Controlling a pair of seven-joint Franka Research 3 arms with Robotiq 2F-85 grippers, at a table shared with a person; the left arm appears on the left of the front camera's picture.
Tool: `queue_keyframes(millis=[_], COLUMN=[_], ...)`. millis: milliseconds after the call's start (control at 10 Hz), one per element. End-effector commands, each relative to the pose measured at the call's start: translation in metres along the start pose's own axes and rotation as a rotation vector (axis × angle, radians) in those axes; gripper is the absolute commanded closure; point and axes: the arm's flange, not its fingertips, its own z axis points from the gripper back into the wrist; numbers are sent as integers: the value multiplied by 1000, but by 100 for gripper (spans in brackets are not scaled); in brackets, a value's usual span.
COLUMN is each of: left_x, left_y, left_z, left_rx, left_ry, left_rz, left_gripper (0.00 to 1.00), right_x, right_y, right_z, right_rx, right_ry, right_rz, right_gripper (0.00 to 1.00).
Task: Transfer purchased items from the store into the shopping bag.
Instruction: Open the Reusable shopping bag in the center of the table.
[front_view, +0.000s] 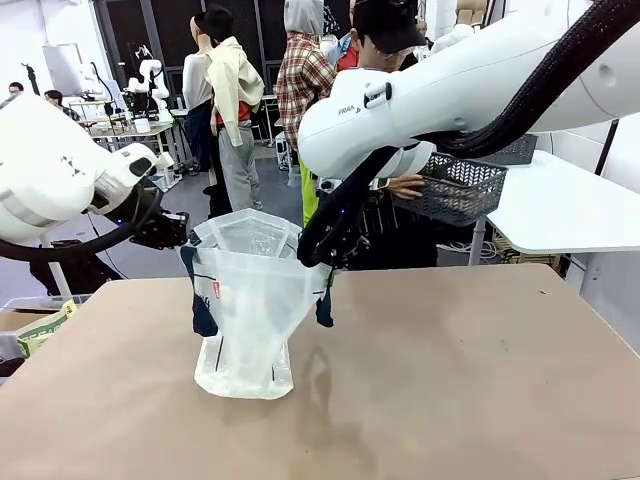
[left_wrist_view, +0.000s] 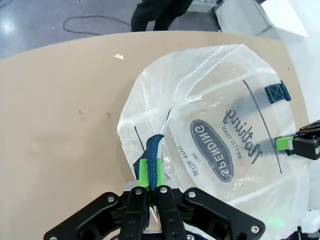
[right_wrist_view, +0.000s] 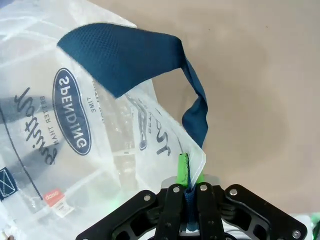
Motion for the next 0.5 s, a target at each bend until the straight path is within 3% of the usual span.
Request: queue_keyframes(millis=[0, 100, 400], left_x=[11, 0, 0], left_y=[-1, 0, 0], left_z=[1, 0, 0], left_rx=[-15, 0, 0], left_ry=[40, 0, 0], left_rz=[-1, 0, 0], left_gripper=[100, 100, 100], right_x=[0, 0, 0], right_y=[-1, -1, -1], right_z=[3, 3, 3], right_rx=[5, 5, 5], right_ry=[-3, -3, -3], right_rz=[-5, -5, -5], right_gripper=[100, 100, 100])
